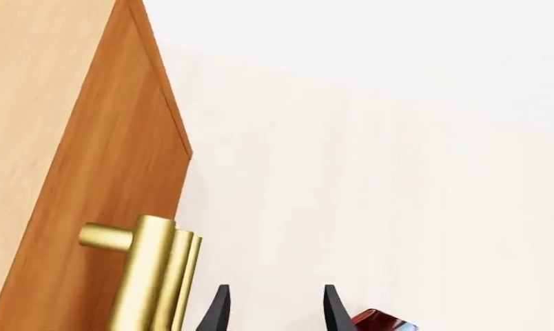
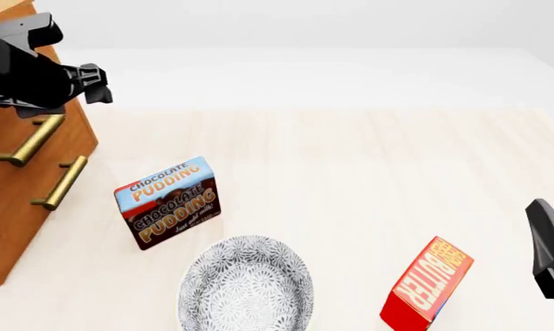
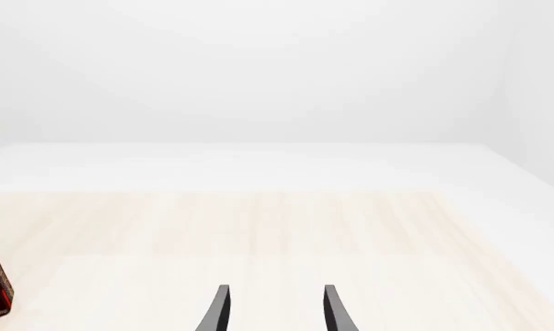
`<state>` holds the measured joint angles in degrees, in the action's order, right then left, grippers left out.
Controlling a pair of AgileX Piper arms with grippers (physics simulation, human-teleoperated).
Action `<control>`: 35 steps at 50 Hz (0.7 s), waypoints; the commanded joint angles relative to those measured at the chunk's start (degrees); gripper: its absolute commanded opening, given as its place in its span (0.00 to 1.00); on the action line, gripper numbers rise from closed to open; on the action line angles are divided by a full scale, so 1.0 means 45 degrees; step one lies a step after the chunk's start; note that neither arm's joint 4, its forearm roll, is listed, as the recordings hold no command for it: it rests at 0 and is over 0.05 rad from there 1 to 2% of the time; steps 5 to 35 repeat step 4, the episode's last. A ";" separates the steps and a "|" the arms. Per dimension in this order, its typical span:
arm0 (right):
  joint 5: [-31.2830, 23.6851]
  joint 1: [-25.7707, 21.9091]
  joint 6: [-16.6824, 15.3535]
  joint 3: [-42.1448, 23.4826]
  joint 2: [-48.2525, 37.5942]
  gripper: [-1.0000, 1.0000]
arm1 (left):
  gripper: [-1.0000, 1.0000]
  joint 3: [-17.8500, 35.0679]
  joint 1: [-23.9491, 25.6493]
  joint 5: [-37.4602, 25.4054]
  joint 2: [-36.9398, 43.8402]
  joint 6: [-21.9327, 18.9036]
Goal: Put the butter at the front in the top drawer of the cabinet and close it.
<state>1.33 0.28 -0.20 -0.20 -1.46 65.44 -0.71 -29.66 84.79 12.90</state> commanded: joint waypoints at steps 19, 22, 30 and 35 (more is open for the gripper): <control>-0.0028 -0.0001 0.0006 0.0000 0.0024 1.00 | 1.00 0.0340 0.1042 -0.0130 -0.0357 0.0155; -0.0028 -0.0001 0.0006 0.0000 0.0024 1.00 | 1.00 0.0340 0.1042 -0.0130 -0.0357 0.0155; -0.0028 -0.0001 0.0006 0.0000 0.0024 1.00 | 1.00 0.0340 0.1042 -0.0130 -0.0357 0.0155; -0.0028 -0.0001 0.0006 0.0000 0.0024 1.00 | 1.00 0.0340 0.1042 -0.0130 -0.0357 0.0155</control>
